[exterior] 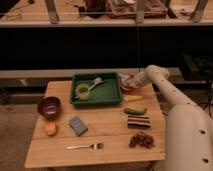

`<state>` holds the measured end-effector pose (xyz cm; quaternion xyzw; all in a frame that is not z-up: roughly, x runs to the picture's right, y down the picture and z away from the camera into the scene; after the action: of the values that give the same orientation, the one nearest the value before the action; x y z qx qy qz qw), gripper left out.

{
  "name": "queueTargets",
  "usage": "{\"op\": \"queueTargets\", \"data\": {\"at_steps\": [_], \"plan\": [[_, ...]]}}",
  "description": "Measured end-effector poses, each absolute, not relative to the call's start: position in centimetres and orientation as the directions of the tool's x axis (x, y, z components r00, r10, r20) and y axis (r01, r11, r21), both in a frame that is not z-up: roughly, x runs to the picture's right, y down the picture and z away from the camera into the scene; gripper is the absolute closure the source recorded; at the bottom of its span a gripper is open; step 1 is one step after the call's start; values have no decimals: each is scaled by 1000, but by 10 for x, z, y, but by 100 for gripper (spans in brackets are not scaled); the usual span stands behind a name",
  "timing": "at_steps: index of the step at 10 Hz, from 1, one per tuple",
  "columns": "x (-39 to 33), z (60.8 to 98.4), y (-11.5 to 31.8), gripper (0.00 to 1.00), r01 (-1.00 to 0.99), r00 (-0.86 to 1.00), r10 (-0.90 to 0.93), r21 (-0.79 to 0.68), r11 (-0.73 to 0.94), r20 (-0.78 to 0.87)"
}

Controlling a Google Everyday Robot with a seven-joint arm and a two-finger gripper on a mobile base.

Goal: Wipe red bowl with towel

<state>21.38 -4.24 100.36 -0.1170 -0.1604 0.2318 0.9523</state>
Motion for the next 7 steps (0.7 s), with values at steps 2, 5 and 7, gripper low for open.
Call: {"op": "queueTargets", "data": {"at_steps": [2, 5, 7], "plan": [[235, 1000, -43, 100, -411, 847, 478, -283, 867, 233], [260, 998, -57, 100, -445, 845, 493, -237, 863, 207], [256, 1009, -69, 100, -454, 845, 497, -225, 862, 199]]}}
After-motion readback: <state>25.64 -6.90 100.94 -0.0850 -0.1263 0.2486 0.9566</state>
